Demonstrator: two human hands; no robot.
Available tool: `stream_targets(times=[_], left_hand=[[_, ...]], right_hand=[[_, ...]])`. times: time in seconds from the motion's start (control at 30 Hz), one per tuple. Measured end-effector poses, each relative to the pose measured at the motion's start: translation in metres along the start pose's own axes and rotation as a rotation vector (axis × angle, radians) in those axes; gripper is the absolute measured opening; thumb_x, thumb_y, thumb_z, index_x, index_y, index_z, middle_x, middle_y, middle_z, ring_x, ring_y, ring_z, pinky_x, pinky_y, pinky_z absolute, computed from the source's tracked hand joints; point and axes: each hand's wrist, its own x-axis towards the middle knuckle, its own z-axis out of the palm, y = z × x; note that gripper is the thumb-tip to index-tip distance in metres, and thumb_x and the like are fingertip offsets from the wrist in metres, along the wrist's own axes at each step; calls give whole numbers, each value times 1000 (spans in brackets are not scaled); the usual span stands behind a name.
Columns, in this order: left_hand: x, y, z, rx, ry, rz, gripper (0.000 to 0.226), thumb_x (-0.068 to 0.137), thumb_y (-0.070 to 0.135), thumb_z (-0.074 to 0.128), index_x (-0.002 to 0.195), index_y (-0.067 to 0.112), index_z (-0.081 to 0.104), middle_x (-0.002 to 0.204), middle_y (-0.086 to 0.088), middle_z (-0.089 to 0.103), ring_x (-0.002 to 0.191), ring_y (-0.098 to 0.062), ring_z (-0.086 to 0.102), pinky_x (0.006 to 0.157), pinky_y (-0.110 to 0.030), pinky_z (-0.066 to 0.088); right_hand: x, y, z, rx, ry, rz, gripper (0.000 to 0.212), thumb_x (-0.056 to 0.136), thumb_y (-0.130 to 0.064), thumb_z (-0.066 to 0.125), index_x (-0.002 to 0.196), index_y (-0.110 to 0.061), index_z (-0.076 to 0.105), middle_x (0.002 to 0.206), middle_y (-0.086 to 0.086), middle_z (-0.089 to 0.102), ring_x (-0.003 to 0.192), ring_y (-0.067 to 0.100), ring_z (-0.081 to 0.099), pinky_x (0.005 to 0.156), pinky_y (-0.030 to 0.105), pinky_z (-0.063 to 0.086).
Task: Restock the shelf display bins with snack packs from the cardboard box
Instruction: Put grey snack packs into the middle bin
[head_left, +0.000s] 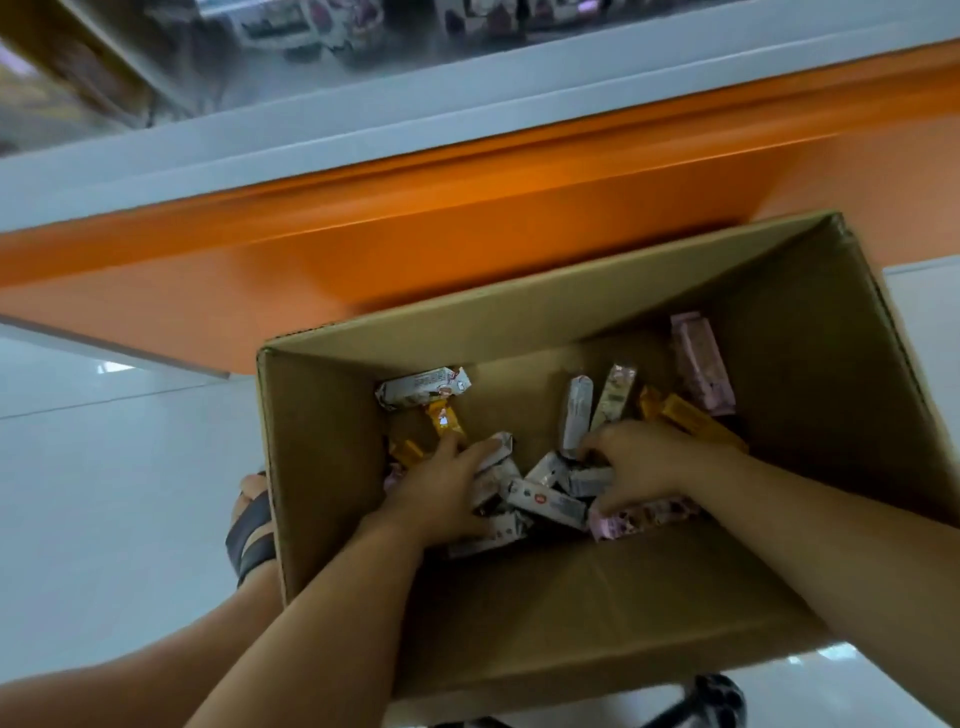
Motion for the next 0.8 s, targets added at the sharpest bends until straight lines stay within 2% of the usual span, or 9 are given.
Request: stream_targets(times=[0.1,0.23,0.37,0.47,0.53,0.6,0.67,0.73,0.8], left_hand=[[1,3,0,-227,138,27,71,87,30,67,147,31,29,149,-1,26,128,-20,41,98,-27,41],[-2,7,6,-371,215,23,57,90,24,65,142,25,41,142,2,34,124,-14,44,94,-15,35],[-3,7,6,-505,279,4,57,86,12,68,138,21,46,130,5,46,117,-10,48,90,-15,39],[-3,9,2,-651,196,-17,61,85,9,68,139,18,42,122,8,52,109,-4,51,78,-4,40],[-3,9,5,-611,112,6,71,82,10,72,143,18,36,135,2,49,121,-10,50,88,-8,40],[-5,10,7,-494,43,9,85,79,15,76,148,22,27,146,0,35,132,-15,39,102,-18,37],[-7,9,11,-417,-4,-13,94,77,20,78,151,26,20,151,0,24,136,-17,33,109,-25,33],[-10,6,13,-404,-17,-39,97,76,21,79,151,28,18,152,-1,21,136,-18,32,111,-29,33],[-12,4,14,-423,-10,-56,95,77,21,79,151,29,19,149,-1,24,134,-18,34,109,-29,34]], right_hand=[[2,-18,12,-145,115,-56,81,70,-58,72,138,-27,40,136,-1,49,121,21,49,96,35,44],[5,-34,29,-235,283,-91,69,78,-49,69,135,-24,40,134,2,47,120,25,47,95,36,41],[12,-33,27,-110,361,-39,54,78,-46,66,122,-23,47,118,4,56,107,24,55,79,33,47],[17,-22,14,137,398,60,46,78,-48,67,115,-24,53,107,1,63,95,19,61,71,30,50],[18,-13,3,371,448,120,46,79,-43,70,117,-23,55,106,2,66,94,19,63,75,33,53],[18,-7,-6,638,520,154,47,80,-35,72,121,-18,55,108,7,67,98,22,63,77,31,51],[17,-3,-12,787,537,168,55,80,-32,74,127,-13,52,114,10,64,104,23,60,76,28,47],[17,-2,-11,734,505,167,60,80,-33,74,130,-12,49,117,9,62,104,21,59,74,27,45],[14,-2,-6,553,420,170,63,79,-33,75,131,-12,47,118,10,61,102,21,59,76,28,48]])
